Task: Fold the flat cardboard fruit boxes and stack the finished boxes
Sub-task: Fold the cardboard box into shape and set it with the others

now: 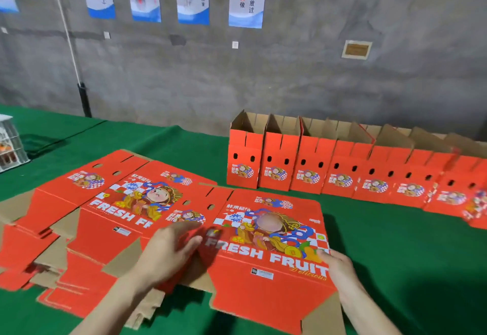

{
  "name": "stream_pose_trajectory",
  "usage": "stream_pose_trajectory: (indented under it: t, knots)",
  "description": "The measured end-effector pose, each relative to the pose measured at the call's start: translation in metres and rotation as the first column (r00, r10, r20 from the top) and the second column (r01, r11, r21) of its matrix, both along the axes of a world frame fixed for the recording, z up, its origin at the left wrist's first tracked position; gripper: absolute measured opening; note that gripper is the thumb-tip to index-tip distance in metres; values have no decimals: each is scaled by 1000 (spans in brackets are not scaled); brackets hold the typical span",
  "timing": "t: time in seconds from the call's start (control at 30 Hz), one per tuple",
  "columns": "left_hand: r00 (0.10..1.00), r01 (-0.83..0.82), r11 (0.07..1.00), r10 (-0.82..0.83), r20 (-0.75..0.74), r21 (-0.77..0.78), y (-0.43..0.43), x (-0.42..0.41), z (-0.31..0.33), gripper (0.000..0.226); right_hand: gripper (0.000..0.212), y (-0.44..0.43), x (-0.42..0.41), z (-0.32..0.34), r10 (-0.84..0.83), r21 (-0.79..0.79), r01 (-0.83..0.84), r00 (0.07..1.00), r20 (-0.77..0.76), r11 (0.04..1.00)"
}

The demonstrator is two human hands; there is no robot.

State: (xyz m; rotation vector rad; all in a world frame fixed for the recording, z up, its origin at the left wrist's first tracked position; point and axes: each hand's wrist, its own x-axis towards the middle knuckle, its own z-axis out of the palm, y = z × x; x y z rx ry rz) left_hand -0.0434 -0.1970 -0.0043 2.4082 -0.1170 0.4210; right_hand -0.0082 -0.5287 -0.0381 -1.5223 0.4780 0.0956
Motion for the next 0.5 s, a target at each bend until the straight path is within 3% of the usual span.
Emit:
stream_pose_trajectory:
  t: [0.07,0.1,0.17,0.23,0.3,0.4,0.47,0.5]
  knots:
    - [969,202,979,-198,-149,11,-5,-2,9,64,14,-28,-5,12,-20,-29,19,1000,-17,999]
    - [922,334,937,-302,-243,105,-12,-4,13,81,13,-40,-7,18,-37,-44,36,999,-32,998]
    - [875,467,773,-336,-348,429,-35,-4,12,100,15,-62,-10,28,-75,-64,71,996,-56,995]
    - [914,404,671,-315,-254,622,-59,0,14,81,19,-83,-11,34,-96,-39,92,988,-119,995]
    - [939,308,698,-332,-88,646,-79,6,25,56,20,-99,-14,37,-30,189,72,976,-215,979]
    - [938,226,631,-346,8,742,-99,18,43,45,25,-118,-20,42,-68,571,122,991,-115,812]
    - [958,195,638,-288,-4,745,-112,24,59,30,37,-125,-24,48,-173,667,158,984,-43,728]
    - [961,201,664,-276,-15,720,-120,26,67,24,41,-125,-27,50,-196,656,150,981,-4,739]
